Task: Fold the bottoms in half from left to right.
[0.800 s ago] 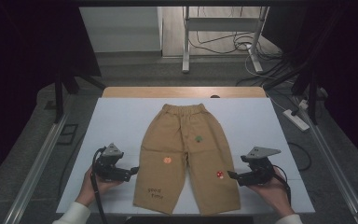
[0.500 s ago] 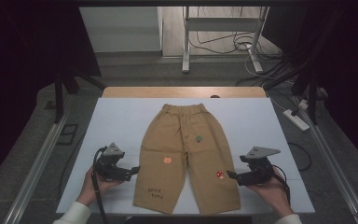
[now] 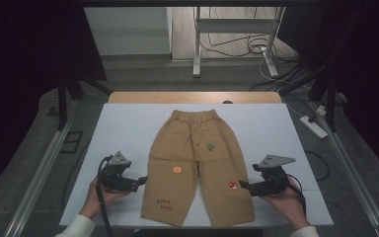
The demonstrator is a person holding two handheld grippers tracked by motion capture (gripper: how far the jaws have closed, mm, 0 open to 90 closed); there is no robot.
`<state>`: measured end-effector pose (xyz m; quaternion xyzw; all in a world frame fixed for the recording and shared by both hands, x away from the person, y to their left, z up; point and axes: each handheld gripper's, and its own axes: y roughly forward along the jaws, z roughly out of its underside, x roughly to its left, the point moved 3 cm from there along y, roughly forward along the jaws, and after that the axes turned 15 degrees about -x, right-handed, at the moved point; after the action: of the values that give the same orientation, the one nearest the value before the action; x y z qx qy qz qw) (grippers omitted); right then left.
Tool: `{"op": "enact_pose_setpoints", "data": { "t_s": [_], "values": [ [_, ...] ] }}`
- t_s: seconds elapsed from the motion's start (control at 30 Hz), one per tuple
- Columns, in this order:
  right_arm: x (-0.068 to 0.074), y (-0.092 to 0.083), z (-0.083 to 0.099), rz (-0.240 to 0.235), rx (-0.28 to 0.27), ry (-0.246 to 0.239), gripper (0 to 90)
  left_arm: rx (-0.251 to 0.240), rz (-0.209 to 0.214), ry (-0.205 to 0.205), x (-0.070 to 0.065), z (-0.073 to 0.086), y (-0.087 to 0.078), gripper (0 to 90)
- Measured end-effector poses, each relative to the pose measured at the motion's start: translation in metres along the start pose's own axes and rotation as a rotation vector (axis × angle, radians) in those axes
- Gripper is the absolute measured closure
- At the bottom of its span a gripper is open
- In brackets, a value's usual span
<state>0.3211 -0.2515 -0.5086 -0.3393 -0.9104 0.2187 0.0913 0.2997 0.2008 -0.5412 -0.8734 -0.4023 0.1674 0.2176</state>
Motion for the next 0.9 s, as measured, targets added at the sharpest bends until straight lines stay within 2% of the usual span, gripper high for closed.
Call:
{"op": "enact_pose_setpoints", "data": {
  "t_s": [0.37, 0.5, 0.77, 0.9],
  "values": [
    [0.005, 0.007, -0.005, -0.004, 0.009, -0.005, 18.0, -0.005, -0.010, -0.005, 0.002, 0.001, -0.003, 9.2],
    [0.007, 0.007, -0.008, -0.007, -0.005, -0.004, 18.0, -0.003, -0.010, -0.005, 0.002, 0.001, -0.003, 9.2],
    [0.015, 0.012, -0.016, -0.043, -0.032, 0.001, 18.1, -0.010, -0.015, -0.017, 0.002, 0.002, -0.003, 9.1],
    [0.022, 0.020, -0.019, -0.061, -0.035, -0.004, 18.1, -0.007, -0.014, -0.013, 0.002, 0.001, -0.003, 9.2]
  ]
}}
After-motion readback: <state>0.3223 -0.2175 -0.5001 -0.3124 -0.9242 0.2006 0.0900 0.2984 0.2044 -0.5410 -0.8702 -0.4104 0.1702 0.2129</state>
